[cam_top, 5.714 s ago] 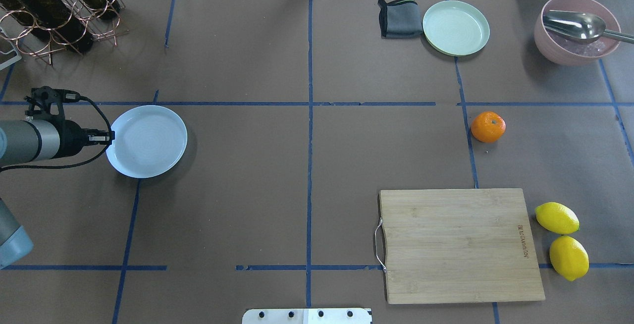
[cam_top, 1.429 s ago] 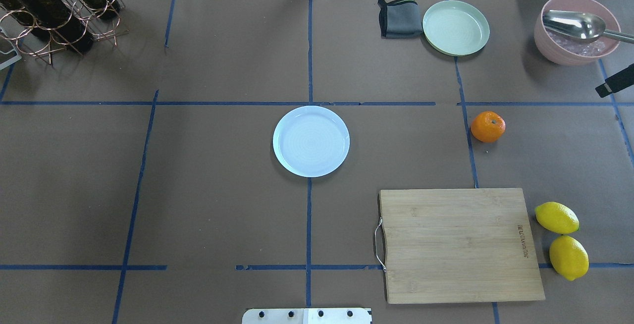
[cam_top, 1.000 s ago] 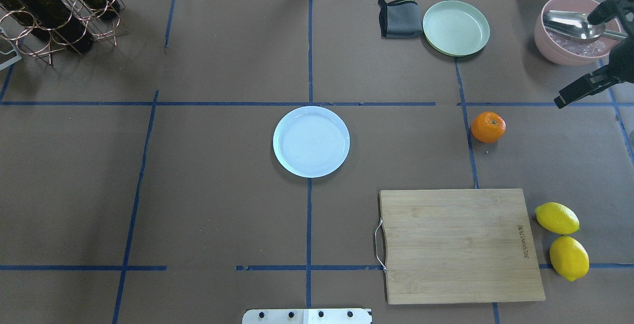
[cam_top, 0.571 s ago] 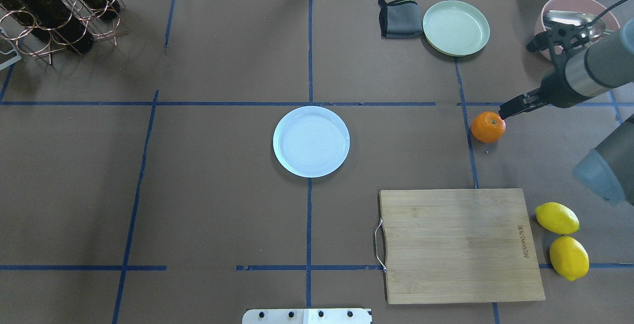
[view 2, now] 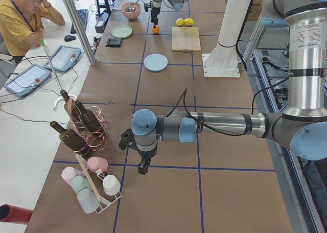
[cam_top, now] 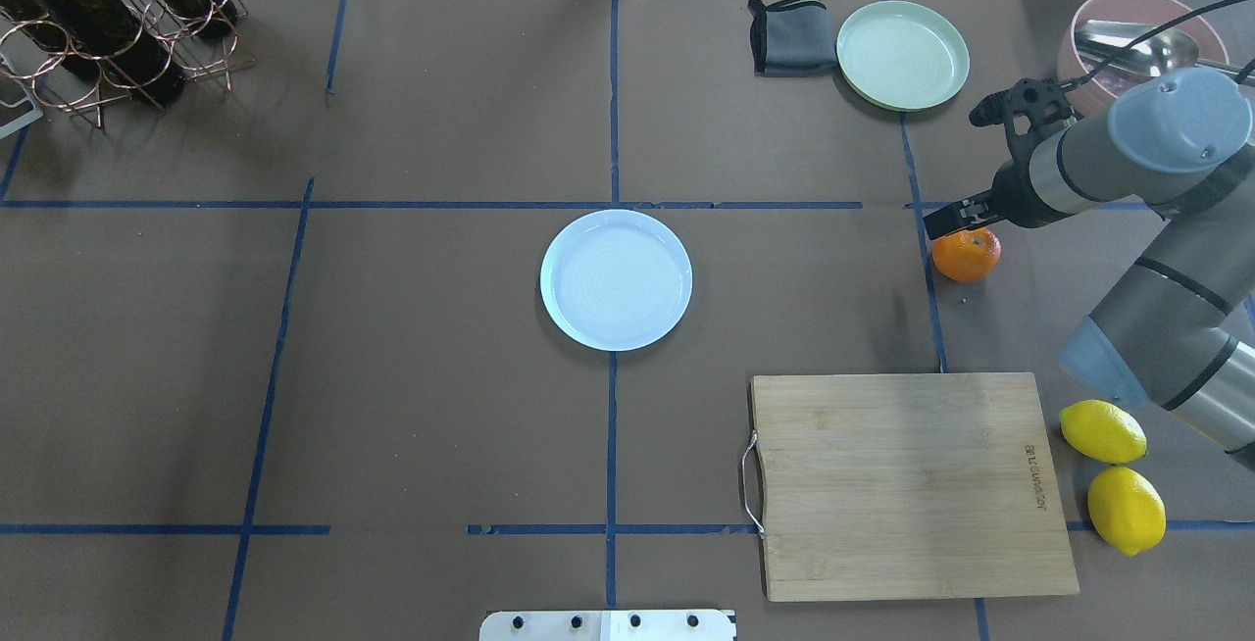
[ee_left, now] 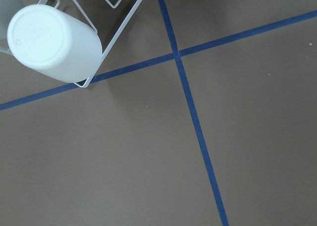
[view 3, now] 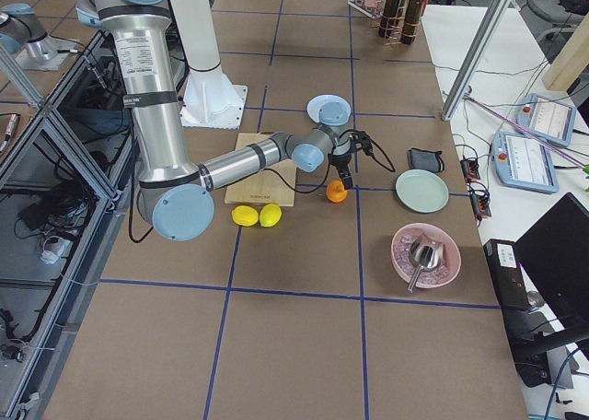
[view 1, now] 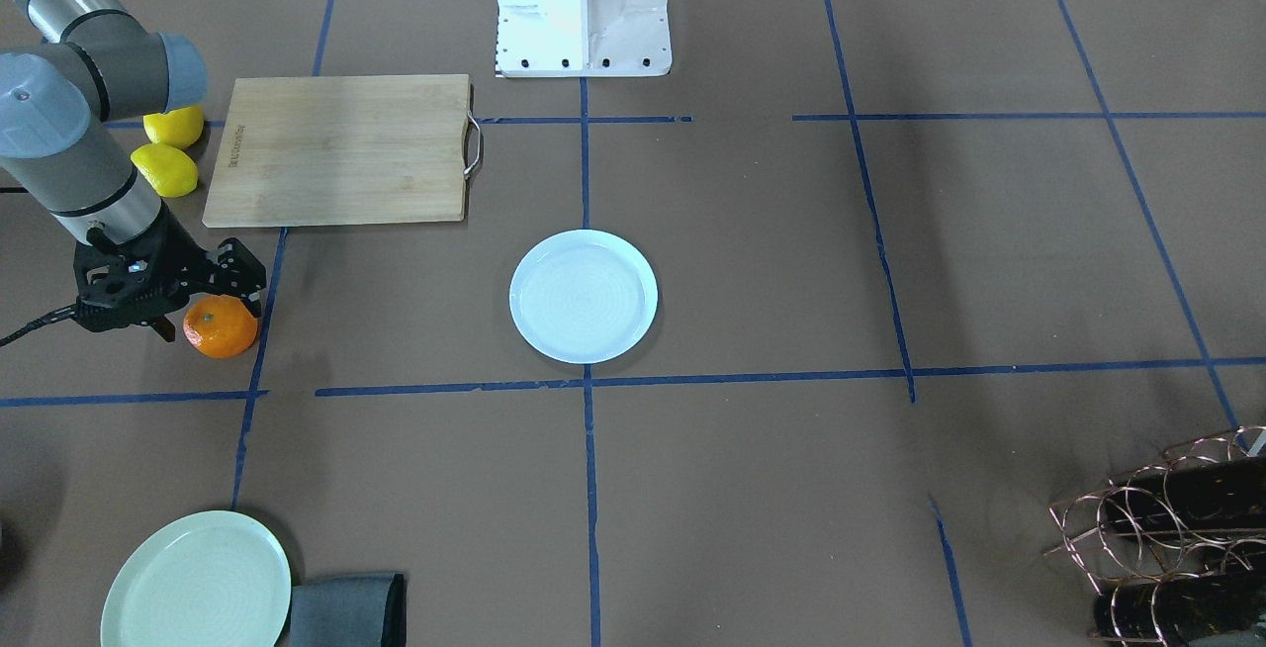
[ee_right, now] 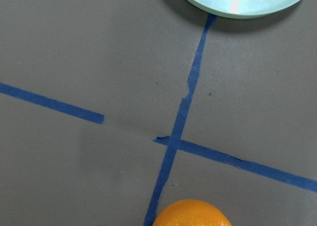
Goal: Pick orange to plate
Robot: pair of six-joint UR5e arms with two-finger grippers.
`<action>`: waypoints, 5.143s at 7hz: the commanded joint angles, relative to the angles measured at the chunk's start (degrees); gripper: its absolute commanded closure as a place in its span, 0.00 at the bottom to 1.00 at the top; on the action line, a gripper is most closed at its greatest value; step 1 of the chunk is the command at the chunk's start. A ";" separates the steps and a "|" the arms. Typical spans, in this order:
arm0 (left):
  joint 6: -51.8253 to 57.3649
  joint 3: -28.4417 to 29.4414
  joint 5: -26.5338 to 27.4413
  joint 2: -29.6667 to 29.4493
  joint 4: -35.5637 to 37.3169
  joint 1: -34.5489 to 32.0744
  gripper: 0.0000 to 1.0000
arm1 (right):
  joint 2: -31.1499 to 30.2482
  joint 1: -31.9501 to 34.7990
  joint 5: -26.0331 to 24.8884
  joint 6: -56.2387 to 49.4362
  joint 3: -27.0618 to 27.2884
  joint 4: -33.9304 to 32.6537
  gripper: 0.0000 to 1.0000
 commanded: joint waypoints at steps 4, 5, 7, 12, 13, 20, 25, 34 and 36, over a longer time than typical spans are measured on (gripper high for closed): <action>0.14 -0.20 -0.07 0.00 0.00 0.00 0.00 | -0.01 -3.10 -3.62 -0.32 -3.98 0.40 0.00; 0.14 -0.03 -0.07 0.00 0.00 0.00 0.00 | 0.16 -3.19 -3.81 -0.06 -3.90 0.40 0.29; 0.14 -0.20 -0.07 0.00 0.00 0.00 0.00 | 0.25 -3.19 -3.63 0.21 -2.24 0.31 0.96; 0.14 -0.81 -0.24 -0.08 0.00 0.00 0.00 | 33.67 -15.30 -12.23 25.74 -10.70 -21.04 0.90; 0.14 -0.82 -0.24 -0.08 0.00 0.00 0.00 | 38.52 -17.41 -15.47 27.53 -15.80 -21.13 0.89; 0.14 -0.82 -0.33 -0.08 0.00 0.00 0.00 | 41.56 -22.62 -20.51 30.80 -21.74 -21.13 0.01; 0.22 0.05 -0.33 0.00 0.09 0.00 0.00 | 36.15 -10.97 -8.51 18.48 -9.23 -28.39 0.00; -3.38 -1.77 -4.46 1.50 2.20 -0.27 0.00 | -12.47 31.25 12.45 -33.07 8.59 -29.92 0.00; -3.11 -4.31 -4.64 4.03 1.85 -0.88 0.00 | -16.78 35.11 13.32 -41.16 8.41 -29.92 0.00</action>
